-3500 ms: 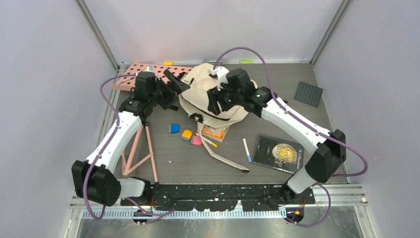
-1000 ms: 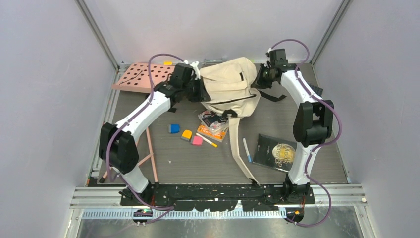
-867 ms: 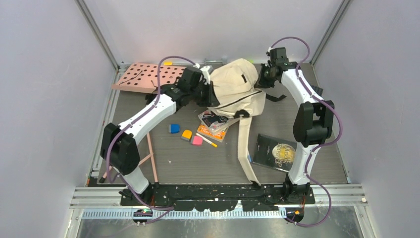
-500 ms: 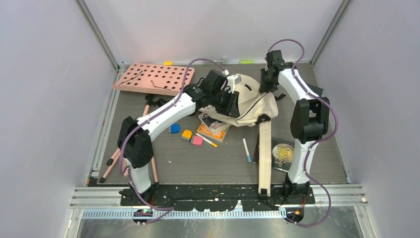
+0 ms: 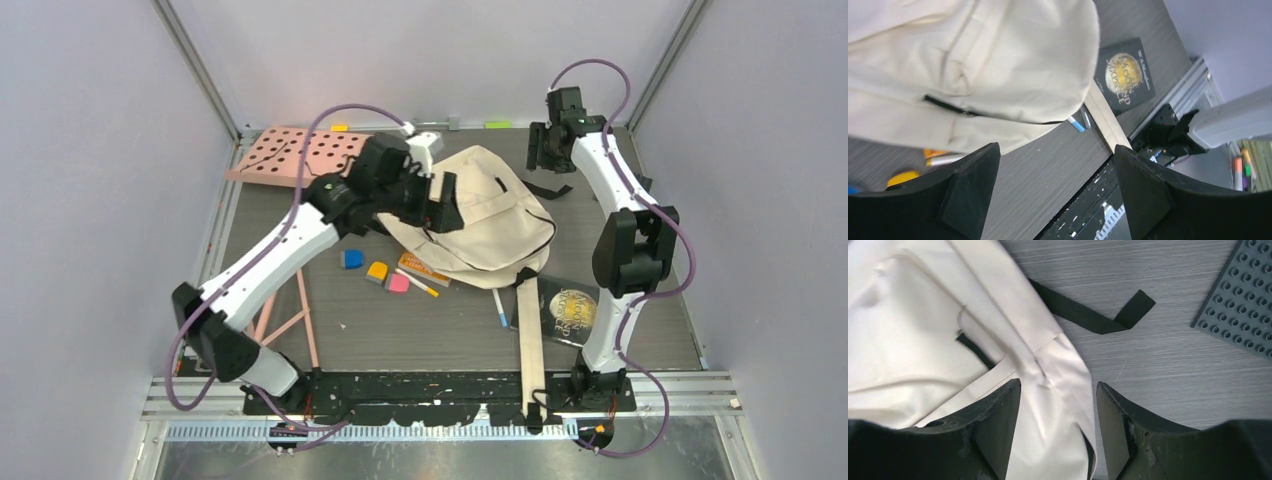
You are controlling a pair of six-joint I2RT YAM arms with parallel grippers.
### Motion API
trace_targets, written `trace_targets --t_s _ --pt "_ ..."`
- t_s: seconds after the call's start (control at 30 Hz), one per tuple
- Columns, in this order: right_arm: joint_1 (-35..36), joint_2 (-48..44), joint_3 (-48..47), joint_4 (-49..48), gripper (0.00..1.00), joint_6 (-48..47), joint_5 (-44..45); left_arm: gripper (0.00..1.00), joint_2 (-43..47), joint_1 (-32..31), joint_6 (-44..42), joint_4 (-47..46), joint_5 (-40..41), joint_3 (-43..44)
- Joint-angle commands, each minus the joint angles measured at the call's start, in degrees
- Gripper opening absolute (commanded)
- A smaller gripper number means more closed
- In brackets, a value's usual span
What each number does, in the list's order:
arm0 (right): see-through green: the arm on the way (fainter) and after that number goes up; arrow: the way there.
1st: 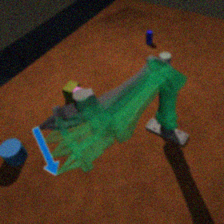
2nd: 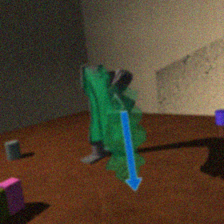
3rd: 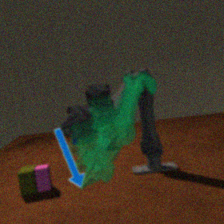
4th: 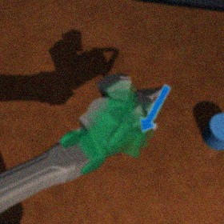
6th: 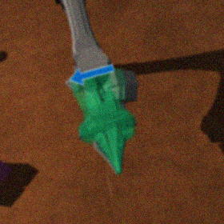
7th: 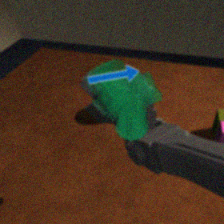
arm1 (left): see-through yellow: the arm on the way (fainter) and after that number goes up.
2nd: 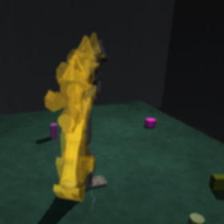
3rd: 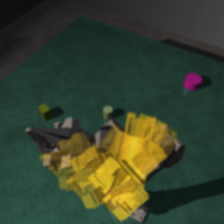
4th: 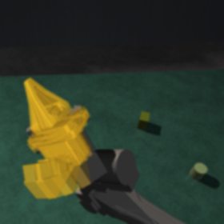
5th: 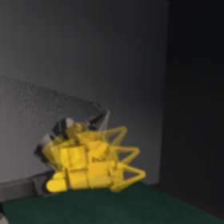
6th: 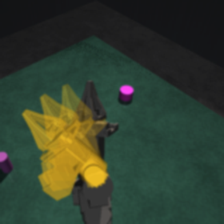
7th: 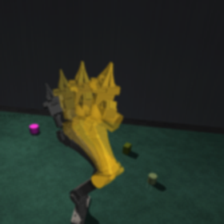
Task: Pack the student bag
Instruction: Adjust the student bag at the center of the board.
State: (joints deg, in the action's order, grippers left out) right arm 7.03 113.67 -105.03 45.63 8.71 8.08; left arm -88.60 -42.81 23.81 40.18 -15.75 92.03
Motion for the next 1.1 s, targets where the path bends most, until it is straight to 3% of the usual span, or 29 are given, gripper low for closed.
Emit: trace_targets --t_s 0.0,0.2,0.3,0.43,0.57,0.83,1.07 --pt "1.1 -7.3 -2.3 1.0 0.63 -0.2 -10.2 0.86 6.0 6.4 6.1 0.6 6.4 -6.1" --pt "9.3 -8.8 -0.2 1.9 0.62 1.9 -16.0 0.8 8.7 17.1 20.6 -6.1 4.4 -16.9" --pt "13.4 -8.4 1.4 0.9 0.61 3.8 -19.4 0.78 8.6 18.1 21.5 -8.6 5.6 -19.2" --pt "19.8 -6.3 3.5 -2.0 0.57 5.8 -24.0 0.67 5.0 19.5 22.3 -9.6 3.1 -20.7" --pt "24.1 -2.9 2.6 -2.5 0.53 6.2 -27.9 0.66 1.4 20.0 21.8 -7.4 3.1 -20.6" --pt "26.8 1.5 2.3 -2.2 0.52 5.7 -26.8 0.62 -1.7 22.0 28.0 -18.9 -0.2 -26.5" --pt "27.5 5.6 -1.8 -0.1 0.52 2.8 -24.9 0.58 -5.8 22.2 29.9 -20.3 -0.1 -27.4"
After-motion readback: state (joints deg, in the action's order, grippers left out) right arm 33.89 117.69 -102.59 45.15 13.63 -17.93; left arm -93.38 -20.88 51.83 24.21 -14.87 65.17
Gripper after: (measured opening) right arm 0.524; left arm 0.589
